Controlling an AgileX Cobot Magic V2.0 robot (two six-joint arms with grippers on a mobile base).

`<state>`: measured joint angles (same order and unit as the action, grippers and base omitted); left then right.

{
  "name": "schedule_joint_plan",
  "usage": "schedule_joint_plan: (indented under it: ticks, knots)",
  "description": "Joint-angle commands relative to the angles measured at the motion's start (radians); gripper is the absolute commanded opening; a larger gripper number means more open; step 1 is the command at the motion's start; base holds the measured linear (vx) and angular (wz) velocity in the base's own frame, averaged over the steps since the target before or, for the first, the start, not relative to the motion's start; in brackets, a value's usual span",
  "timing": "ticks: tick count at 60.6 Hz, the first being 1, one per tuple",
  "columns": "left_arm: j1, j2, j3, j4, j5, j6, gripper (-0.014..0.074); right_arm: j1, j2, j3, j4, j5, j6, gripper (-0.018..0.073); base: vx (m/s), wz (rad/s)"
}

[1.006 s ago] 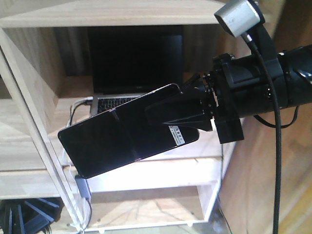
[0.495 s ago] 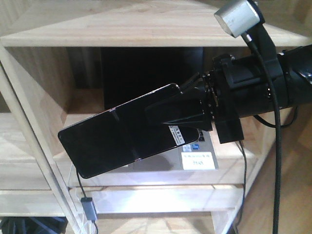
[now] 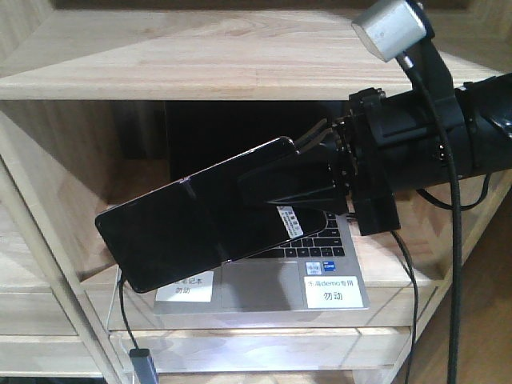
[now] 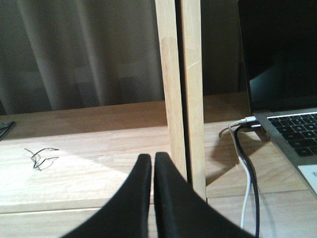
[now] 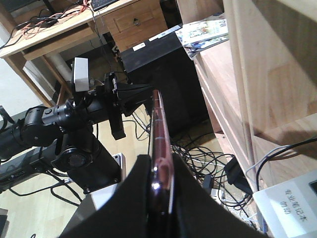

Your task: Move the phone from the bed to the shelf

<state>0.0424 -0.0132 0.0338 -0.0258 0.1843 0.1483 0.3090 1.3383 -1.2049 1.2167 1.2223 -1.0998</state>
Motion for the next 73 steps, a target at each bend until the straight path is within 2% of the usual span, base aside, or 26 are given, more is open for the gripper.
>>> schedule_joint_plan:
  ticks: [1,73]
  knots:
    - [-0.004,-0.013,-0.021,-0.009,-0.072,-0.006,0.0001,0.000,-0.032,-0.027,0.092,0.063,-0.005,-0.0002,0.05,-0.01]
    - [-0.004,-0.013,-0.021,-0.009,-0.072,-0.006,0.0001,0.000,-0.032,-0.027,0.105,0.062,-0.004,-0.0002,0.01,0.00]
